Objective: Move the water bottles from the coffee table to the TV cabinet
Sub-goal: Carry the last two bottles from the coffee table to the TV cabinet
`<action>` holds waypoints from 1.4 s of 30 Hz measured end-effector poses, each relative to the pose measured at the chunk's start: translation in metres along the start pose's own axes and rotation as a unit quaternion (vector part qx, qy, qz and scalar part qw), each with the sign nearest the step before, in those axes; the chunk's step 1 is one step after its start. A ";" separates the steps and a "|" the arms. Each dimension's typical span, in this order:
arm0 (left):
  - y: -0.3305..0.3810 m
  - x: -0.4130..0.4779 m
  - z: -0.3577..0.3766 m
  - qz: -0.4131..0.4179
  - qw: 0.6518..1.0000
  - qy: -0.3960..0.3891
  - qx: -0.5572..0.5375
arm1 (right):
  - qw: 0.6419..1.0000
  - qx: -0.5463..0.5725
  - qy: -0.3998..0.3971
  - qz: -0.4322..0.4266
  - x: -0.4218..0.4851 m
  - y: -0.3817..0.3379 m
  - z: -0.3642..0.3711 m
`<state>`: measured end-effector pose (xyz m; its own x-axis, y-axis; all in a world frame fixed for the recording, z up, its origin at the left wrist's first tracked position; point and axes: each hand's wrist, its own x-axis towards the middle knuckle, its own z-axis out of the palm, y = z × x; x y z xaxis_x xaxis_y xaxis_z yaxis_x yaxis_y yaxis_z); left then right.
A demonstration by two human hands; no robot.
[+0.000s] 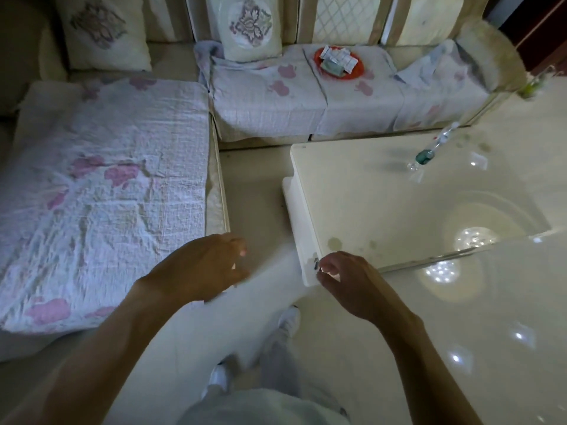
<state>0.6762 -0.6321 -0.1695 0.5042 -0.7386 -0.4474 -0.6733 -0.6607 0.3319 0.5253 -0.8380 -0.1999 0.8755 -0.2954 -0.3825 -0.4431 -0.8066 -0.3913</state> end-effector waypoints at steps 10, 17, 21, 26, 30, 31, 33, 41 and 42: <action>0.047 0.104 -0.058 -0.057 0.998 0.010 -0.031 | 0.997 -0.016 0.006 -0.070 0.113 0.059 -0.095; 0.035 0.145 -0.089 -0.089 0.994 0.041 -0.051 | 0.993 -0.014 0.005 -0.118 0.189 0.058 -0.130; 0.008 0.174 -0.108 -0.102 0.992 0.042 -0.054 | 0.993 -0.017 -0.006 -0.119 0.236 0.049 -0.141; -0.033 0.231 -0.140 -0.095 0.993 0.036 -0.059 | 0.994 -0.027 -0.007 -0.110 0.302 0.038 -0.157; -0.072 0.277 -0.178 -0.094 0.991 0.049 -0.086 | 0.995 -0.050 -0.006 -0.091 0.361 0.021 -0.180; -0.081 0.287 -0.188 -0.092 0.991 0.048 -0.087 | 0.994 -0.056 -0.007 -0.090 0.375 0.016 -0.186; -0.100 0.304 -0.206 -0.089 0.992 0.040 -0.079 | 0.995 -0.057 -0.002 -0.087 0.400 0.003 -0.196; -0.142 0.369 -0.268 -0.064 0.995 0.051 -0.057 | 0.997 -0.021 -0.002 -0.077 0.474 -0.025 -0.218; -0.144 0.378 -0.273 -0.060 0.995 0.046 -0.059 | 0.997 -0.022 -0.005 -0.075 0.481 -0.025 -0.220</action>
<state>1.1113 -0.8524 -0.1598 0.6290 -0.6586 -0.4130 -0.5399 -0.7523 0.3776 0.9999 -1.0723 -0.1895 0.9289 -0.1650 -0.3316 -0.2989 -0.8627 -0.4079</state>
